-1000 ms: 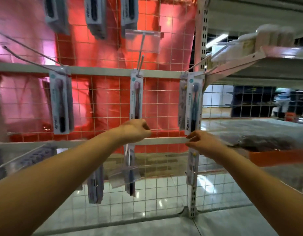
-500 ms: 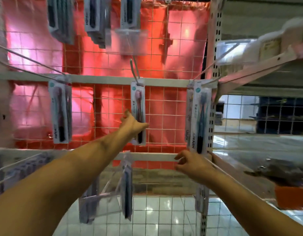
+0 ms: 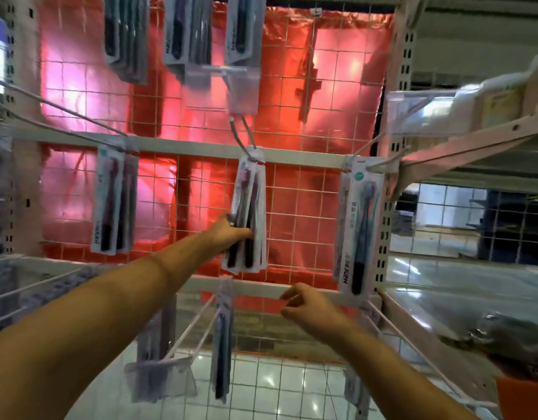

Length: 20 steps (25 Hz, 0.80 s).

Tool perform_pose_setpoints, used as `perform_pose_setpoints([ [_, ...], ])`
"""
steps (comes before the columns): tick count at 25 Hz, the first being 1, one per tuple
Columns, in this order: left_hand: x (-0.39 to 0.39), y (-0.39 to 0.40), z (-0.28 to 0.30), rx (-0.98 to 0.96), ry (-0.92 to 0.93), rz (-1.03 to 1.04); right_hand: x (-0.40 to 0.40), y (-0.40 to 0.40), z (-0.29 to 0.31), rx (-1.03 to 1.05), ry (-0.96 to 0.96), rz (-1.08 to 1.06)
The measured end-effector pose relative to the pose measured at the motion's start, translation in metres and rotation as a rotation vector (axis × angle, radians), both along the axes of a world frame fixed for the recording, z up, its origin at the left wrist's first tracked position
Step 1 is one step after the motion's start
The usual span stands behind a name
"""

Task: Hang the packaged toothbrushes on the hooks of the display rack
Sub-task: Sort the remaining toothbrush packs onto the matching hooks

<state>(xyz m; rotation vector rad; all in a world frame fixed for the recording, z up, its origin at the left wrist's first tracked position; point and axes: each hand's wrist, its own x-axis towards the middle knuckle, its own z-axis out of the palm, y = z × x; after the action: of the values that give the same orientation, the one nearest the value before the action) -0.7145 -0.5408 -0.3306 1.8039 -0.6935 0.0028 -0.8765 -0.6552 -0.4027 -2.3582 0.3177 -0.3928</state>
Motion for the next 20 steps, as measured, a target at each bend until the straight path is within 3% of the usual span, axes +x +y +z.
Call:
perform_pose_setpoints([
  [4,-0.005,0.022,0.002,0.056,-0.002,-0.117,0.022,0.009,0.023,0.077,-0.069,0.002],
  [13,-0.001,0.036,-0.004,0.019,0.091,-0.206,0.081,0.032,0.04,0.487,-0.268,-0.07],
  [20,0.021,0.039,0.0,0.063,0.126,-0.409,0.089,0.03,0.044,0.457,-0.219,-0.07],
])
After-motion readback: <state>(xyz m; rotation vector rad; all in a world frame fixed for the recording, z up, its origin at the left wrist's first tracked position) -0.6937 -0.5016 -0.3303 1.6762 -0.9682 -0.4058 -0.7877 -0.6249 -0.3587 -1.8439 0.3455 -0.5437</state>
